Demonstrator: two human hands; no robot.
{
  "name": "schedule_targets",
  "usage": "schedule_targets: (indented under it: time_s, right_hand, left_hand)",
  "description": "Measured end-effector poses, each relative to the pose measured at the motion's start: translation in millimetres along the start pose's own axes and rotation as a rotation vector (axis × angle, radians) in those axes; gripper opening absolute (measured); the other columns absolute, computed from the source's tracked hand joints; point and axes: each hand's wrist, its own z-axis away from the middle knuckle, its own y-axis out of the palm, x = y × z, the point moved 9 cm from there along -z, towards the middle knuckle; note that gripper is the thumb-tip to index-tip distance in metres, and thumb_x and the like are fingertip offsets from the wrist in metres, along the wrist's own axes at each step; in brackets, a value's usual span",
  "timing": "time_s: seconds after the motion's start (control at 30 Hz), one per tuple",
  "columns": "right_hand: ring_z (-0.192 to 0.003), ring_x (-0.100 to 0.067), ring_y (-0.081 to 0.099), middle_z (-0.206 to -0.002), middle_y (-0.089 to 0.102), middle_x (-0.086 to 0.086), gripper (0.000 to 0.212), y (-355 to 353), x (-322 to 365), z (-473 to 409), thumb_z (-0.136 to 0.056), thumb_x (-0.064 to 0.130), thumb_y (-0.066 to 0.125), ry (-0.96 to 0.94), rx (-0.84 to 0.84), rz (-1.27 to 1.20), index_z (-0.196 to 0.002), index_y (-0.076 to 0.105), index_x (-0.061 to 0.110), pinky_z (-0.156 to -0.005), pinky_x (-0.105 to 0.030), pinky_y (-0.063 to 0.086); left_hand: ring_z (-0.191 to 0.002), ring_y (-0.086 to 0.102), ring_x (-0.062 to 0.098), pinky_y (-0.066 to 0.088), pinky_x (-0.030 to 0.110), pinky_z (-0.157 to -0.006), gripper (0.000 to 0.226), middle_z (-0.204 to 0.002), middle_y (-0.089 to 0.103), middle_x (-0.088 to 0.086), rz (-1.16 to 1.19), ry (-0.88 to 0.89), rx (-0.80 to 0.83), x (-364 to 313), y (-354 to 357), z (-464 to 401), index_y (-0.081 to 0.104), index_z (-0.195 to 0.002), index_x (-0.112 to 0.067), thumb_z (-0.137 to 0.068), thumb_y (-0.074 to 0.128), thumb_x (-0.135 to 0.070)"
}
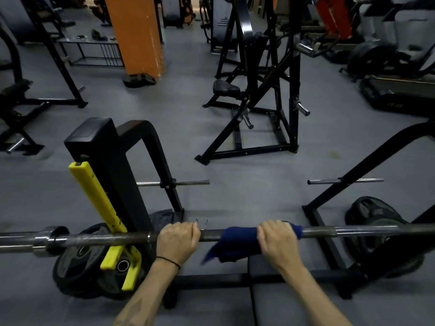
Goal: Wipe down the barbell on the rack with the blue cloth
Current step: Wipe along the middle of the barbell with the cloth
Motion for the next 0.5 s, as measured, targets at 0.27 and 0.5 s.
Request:
schedule_targets:
  time_s: [0.27, 0.5]
  right_hand:
    - [-0.063, -0.026, 0.048, -0.066, 0.054, -0.002, 0.029, 20, 77, -9, -0.094, 0.023, 0.045, 0.214, 0.03, -0.14, -0.066, 0.054, 0.02, -0.07, -0.041, 0.035]
    - [-0.063, -0.029, 0.052, -0.067, 0.057, -0.004, 0.03, 8, 51, -11, -0.096, 0.029, 0.049, 0.032, 0.036, -0.132, -0.07, 0.057, 0.017, -0.066, -0.043, 0.038]
  left_hand:
    - [-0.037, 0.052, 0.025, 0.045, 0.03, -0.048, 0.051, -0.043, 0.056, 0.004, -0.01, -0.187, 0.064, 2, 4, -4, 0.06, -0.045, -0.013, -0.089, 0.041, -0.032]
    - [-0.042, 0.056, 0.029, 0.044, 0.034, -0.046, 0.016, -0.054, 0.061, 0.011, -0.209, 0.077, 0.132, -12, 7, -2, 0.072, -0.075, -0.007, -0.082, 0.058, -0.008]
